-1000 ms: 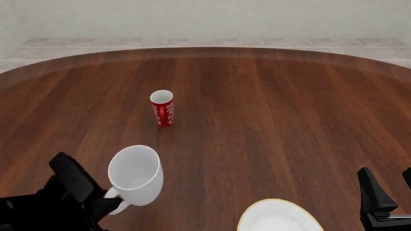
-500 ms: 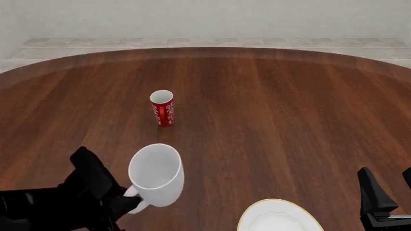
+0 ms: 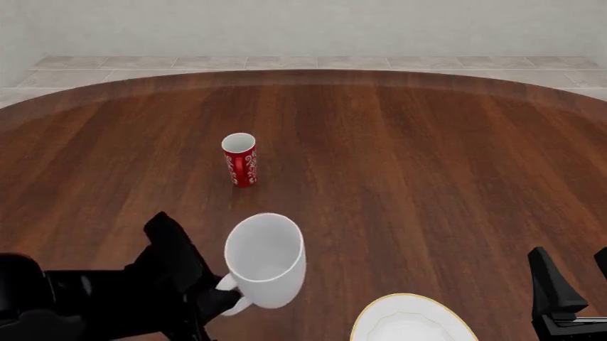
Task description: Put the white mug on the plate.
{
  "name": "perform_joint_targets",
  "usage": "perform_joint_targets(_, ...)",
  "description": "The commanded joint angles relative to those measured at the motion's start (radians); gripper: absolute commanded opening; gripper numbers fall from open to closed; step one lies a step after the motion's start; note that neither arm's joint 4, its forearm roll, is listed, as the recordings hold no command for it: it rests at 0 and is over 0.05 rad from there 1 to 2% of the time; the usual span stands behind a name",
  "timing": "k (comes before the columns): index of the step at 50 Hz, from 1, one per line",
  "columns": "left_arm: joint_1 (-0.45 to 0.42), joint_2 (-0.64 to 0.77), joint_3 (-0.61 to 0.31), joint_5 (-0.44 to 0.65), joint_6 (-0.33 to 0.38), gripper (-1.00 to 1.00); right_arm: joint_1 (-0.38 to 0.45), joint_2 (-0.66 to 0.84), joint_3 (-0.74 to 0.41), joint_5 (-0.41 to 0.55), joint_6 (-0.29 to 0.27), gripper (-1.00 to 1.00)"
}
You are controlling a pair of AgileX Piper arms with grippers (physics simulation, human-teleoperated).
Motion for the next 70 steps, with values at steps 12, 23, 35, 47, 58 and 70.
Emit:
perform_joint_targets(12, -0.088, 0.117, -0.059, -0.064, 0.002, -1.0, 0.0, 0.0, 0.0, 0.0, 0.0, 1.0)
perform_joint_targets(23, -0.145, 0.174, -0.097, -0.086, -0.013, -1.0, 0.0, 0.0, 0.0, 0.0, 0.0, 1.0)
perform_joint_targets(35, -0.187, 0.236, -0.115, -0.126, -0.031, -1.0, 0.0, 0.0, 0.0, 0.0, 0.0, 1.0)
perform_joint_targets(47, -0.237, 0.281, -0.167, -0.13, -0.052, -1.0, 0.0, 0.0, 0.0, 0.0, 0.0, 1.0)
perform_joint_targets(58, -0.259, 0.309, -0.193, -0.136, -0.055, -1.0, 0.0, 0.0, 0.0, 0.0, 0.0, 1.0)
perform_joint_targets(70, -0.296, 0.363, -0.214, -0.163, -0.068, -1.0, 0.0, 0.0, 0.0, 0.0, 0.0, 1.0)
